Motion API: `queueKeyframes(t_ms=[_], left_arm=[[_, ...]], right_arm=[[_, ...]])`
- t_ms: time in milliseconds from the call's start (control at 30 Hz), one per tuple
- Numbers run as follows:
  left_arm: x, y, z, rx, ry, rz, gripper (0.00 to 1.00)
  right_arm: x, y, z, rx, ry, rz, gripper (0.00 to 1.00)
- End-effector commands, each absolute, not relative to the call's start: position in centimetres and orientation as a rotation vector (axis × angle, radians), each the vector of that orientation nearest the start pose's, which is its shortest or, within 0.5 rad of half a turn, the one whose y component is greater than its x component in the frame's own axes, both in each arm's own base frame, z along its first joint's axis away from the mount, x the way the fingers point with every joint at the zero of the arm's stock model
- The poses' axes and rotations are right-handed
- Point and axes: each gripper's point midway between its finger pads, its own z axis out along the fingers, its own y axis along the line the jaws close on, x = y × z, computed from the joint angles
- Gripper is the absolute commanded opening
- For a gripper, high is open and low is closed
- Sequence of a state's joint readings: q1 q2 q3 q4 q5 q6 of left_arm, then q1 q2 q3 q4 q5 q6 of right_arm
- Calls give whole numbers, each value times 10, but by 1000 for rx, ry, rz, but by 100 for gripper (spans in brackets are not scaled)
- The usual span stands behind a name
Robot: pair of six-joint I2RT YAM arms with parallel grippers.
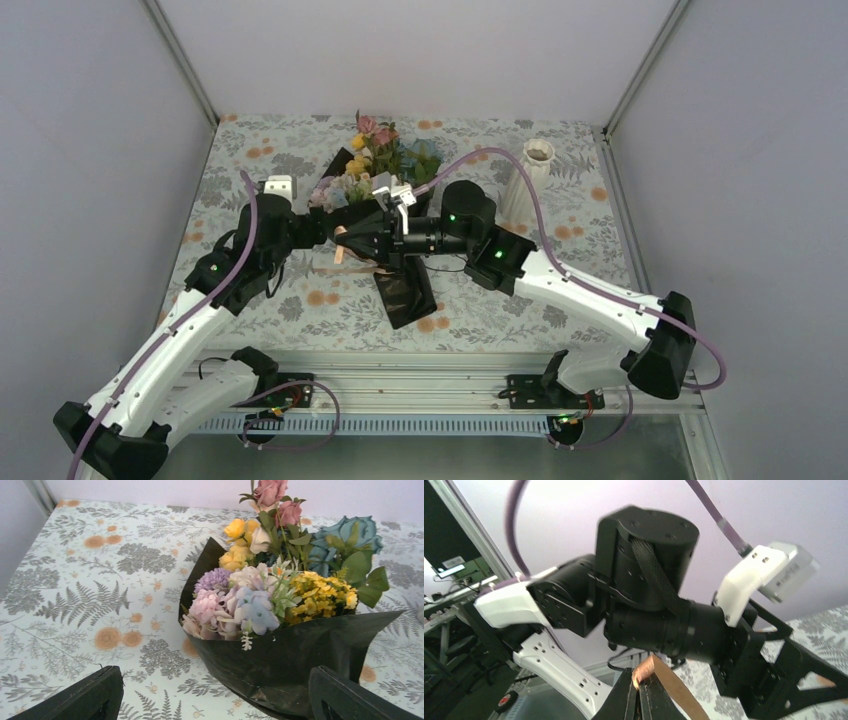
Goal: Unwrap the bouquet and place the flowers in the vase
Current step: Untie the ribbon from the wrapping paper.
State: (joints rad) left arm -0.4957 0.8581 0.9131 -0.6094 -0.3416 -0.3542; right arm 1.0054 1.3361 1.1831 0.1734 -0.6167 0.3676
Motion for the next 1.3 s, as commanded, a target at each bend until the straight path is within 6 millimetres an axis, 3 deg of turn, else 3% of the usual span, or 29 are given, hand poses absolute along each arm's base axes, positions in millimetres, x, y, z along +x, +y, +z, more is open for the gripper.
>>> queueKeyframes(t_ms=[0, 100, 200, 367, 533, 767, 933, 1133, 1267], left_arm=[[279, -76, 266, -58, 2099, -71, 93], [277, -76, 265, -42, 2106, -68, 93], [276, -77, 263, -28, 2110, -75, 93], [275, -82, 260, 0, 2118, -99, 93], [274, -86, 262, 32, 2108, -116, 94], [270, -86, 263, 59, 2091, -122, 94], [269, -88, 260, 69, 2087, -139, 94], [266, -87, 267, 78, 2058, -150, 95], [265, -85, 268, 72, 2051, -141, 95]], right_arm=[[148, 420, 346, -1113, 1556, 1413, 4], [157, 419, 305, -1184, 1685, 1268, 6], [179, 407, 275, -1201, 1788, 1024, 16], [206, 378, 258, -1198, 1827, 699, 30], [232, 365, 231, -1170, 1909, 513, 32], [268, 342, 171, -1221, 2048, 226, 31], [267, 338, 144, -1419, 2009, 201, 34], [301, 325, 110, -1459, 2136, 216, 35], [303, 314, 95, -1543, 2119, 196, 34]])
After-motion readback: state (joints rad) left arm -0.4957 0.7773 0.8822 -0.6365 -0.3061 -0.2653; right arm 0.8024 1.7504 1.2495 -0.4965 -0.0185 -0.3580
